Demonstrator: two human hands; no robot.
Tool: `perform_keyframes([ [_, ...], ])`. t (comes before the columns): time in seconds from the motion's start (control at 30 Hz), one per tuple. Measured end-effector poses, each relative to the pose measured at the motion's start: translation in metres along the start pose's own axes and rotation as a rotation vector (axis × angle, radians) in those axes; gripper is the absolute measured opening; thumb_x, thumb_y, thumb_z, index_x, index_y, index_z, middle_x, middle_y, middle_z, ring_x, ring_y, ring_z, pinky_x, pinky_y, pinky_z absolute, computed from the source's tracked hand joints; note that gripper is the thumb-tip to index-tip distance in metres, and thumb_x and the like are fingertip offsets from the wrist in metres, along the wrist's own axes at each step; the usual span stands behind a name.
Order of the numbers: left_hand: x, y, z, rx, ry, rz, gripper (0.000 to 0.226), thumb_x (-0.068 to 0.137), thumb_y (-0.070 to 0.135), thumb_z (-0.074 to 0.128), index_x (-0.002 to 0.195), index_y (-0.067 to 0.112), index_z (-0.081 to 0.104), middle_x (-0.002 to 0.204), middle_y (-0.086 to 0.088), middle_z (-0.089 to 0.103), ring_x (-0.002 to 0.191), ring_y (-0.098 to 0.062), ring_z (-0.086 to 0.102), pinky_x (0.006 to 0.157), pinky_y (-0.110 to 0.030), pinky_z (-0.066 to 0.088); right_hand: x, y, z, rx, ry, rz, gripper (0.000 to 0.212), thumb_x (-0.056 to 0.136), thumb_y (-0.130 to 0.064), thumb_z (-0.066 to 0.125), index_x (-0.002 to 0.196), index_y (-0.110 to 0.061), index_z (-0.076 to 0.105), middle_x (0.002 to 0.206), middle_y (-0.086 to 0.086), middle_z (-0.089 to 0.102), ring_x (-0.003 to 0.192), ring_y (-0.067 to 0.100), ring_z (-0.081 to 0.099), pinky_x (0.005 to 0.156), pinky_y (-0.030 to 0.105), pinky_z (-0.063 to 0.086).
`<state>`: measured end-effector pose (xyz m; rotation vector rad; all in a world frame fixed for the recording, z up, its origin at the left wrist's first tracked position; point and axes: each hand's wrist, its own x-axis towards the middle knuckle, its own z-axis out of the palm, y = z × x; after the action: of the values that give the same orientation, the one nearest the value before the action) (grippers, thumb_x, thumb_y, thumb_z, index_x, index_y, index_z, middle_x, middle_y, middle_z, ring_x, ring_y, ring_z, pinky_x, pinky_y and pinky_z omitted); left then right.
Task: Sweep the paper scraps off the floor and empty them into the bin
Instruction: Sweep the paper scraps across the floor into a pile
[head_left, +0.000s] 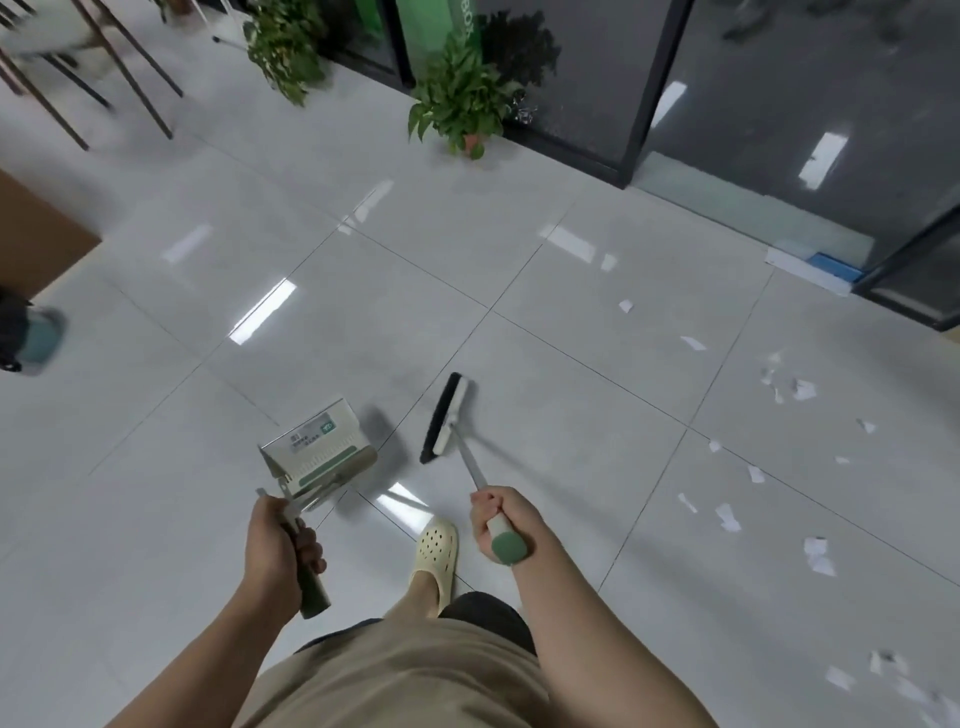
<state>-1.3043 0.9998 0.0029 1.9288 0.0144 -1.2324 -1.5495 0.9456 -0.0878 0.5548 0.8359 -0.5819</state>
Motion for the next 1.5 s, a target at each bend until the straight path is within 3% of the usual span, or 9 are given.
perform_keyframes([
  [0.3,-0.035,-0.032,0.080,0.154,-0.221,-0.012,0.028,0.092,0.036,0.036,0.070,0.019,0.035,0.045,0.004,0.029,0.037,-0.012,0.024,0.052,-0.029,0.021,-0.090,-0.071,-0.123,0.183,0.085,-0.243,0.028,0.091,-0.003,0.049,0.070,-0.017,0.037,0.044,-0.006,0.038,0.030,0.006,0.038,0.030,0.016,0.036],
  [0.43,-0.060,-0.054,0.132,0.236,-0.350,-0.007,0.027,0.090,0.037,0.037,0.069,0.020,0.035,0.048,0.003,0.029,0.039,-0.013,0.025,0.052,-0.029,0.023,-0.152,-0.087,-0.197,0.272,0.015,-0.330,0.048,0.047,0.014,0.078,0.054,-0.016,0.040,0.040,-0.006,0.036,0.029,0.007,0.040,0.029,0.015,0.036],
  [0.57,-0.081,-0.076,0.189,0.336,-0.472,-0.097,0.023,0.083,0.041,0.041,0.069,0.024,0.035,0.046,0.008,0.027,0.036,-0.011,0.022,0.044,-0.021,0.023,-0.203,-0.096,-0.266,0.324,0.110,-0.475,0.023,0.068,-0.001,0.064,0.053,-0.013,0.050,0.042,-0.006,0.043,0.033,0.005,0.045,0.034,0.015,0.039],
  [0.67,-0.100,-0.082,0.224,0.406,-0.561,-0.126,0.025,0.081,0.043,0.041,0.069,0.022,0.037,0.045,0.009,0.025,0.034,-0.011,0.021,0.041,-0.021,0.021,-0.233,-0.100,-0.296,0.308,0.206,-0.485,0.049,0.042,0.010,0.084,0.051,-0.014,0.043,0.038,-0.004,0.040,0.028,0.008,0.041,0.031,0.014,0.035],
  [0.7,-0.107,-0.083,0.235,0.418,-0.587,-0.118,0.025,0.082,0.043,0.041,0.069,0.021,0.038,0.045,0.009,0.025,0.034,-0.011,0.021,0.042,-0.023,0.020,-0.244,-0.102,-0.297,0.274,0.325,-0.483,0.048,0.055,0.008,0.081,0.054,-0.015,0.039,0.035,-0.003,0.038,0.025,0.009,0.040,0.029,0.013,0.033],
  [0.77,-0.121,-0.083,0.254,0.414,-0.628,-0.104,0.027,0.083,0.044,0.040,0.069,0.021,0.039,0.046,0.009,0.025,0.035,-0.011,0.022,0.045,-0.026,0.018,-0.261,-0.109,-0.292,0.215,0.540,-0.492,0.033,0.088,-0.001,0.054,0.062,-0.013,0.037,0.036,0.002,0.040,0.027,0.014,0.042,0.031,0.016,0.033],
  [0.9,-0.140,-0.083,0.287,0.428,-0.695,-0.101,0.028,0.083,0.044,0.041,0.068,0.020,0.040,0.048,0.009,0.025,0.036,-0.012,0.021,0.044,-0.024,0.020,-0.259,-0.112,-0.286,0.213,0.758,-0.622,0.022,0.087,0.002,0.041,0.067,-0.009,0.041,0.052,0.006,0.042,0.033,0.016,0.043,0.036,0.019,0.040],
  [1.17,-0.127,-0.066,0.345,0.495,-0.764,-0.143,0.029,0.085,0.044,0.044,0.067,0.021,0.040,0.052,0.007,0.026,0.041,-0.012,0.021,0.046,-0.027,0.021,-0.232,-0.137,-0.208,0.219,0.598,-0.730,0.030,0.090,0.001,0.044,0.062,-0.010,0.041,0.051,0.002,0.041,0.033,0.011,0.040,0.036,0.016,0.036],
  [1.5,-0.024,0.067,0.400,0.288,-0.742,-0.295,0.023,0.077,0.042,0.048,0.070,0.025,0.035,0.052,0.009,0.022,0.039,-0.011,0.019,0.041,-0.019,0.024,-0.161,-0.241,0.014,0.115,0.260,-0.592,0.027,0.095,0.001,0.044,0.069,-0.010,0.045,0.046,-0.002,0.039,0.032,0.006,0.038,0.030,0.015,0.033],
])
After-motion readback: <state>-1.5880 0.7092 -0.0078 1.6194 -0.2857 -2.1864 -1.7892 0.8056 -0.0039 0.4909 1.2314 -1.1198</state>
